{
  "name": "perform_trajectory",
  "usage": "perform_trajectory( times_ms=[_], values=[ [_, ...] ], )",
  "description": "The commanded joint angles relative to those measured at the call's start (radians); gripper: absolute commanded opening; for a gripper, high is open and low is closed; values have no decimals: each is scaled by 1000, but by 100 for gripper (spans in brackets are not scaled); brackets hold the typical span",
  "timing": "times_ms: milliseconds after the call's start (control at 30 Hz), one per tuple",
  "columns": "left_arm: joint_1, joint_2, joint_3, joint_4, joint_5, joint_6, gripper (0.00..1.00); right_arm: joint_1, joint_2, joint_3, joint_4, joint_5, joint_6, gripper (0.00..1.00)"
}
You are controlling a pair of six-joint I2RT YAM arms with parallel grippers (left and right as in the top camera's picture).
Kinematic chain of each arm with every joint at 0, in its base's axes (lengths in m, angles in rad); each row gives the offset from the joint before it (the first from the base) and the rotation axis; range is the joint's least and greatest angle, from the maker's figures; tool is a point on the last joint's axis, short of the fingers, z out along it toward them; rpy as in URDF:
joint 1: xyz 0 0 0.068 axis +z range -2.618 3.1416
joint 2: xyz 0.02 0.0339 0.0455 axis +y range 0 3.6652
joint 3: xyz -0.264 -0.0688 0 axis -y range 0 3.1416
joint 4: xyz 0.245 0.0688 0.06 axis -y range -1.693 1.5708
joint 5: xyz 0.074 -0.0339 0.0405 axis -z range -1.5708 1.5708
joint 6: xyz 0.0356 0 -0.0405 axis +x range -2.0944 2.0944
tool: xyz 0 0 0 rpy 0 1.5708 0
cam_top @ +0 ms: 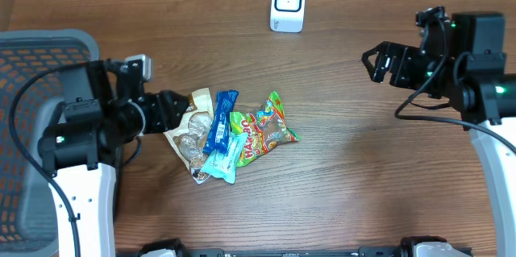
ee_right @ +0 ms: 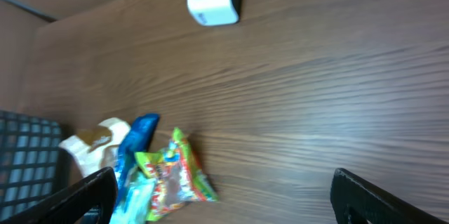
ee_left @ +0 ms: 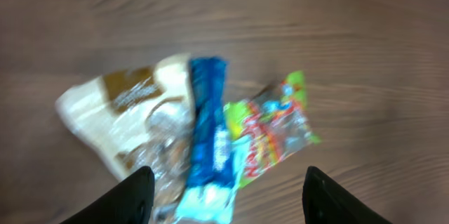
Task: Scan the item barcode
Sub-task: 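Move the right gripper to the Haribo bag and grasp it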
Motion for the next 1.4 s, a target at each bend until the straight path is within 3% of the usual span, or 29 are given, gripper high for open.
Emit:
perform_trajectory(
  times_ms=[0,133,367,733,900,1000,1367],
  values=[
    [-60,-8,0,32,9,-78,60,58,59,1,9,-50,64,96],
    [-113,24,0,45,-85,-144,63,143,145,1,3,-50,85,96],
    [-208,131,0,34,-188,-145,67,300,298,1,1,-50,14,96],
    [-227,244,0,182,-220,-169,74,446,544,1,54,-49,-103,91],
    [-227,250,0,203,-263,-171,99,481,618,1,82,-19,-131,90],
    [-227,253,0,203,-272,-171,100,494,657,1,100,-13,-131,82],
    [-227,253,0,197,-272,-171,100,509,702,1,117,67,-179,34]
  ],
)
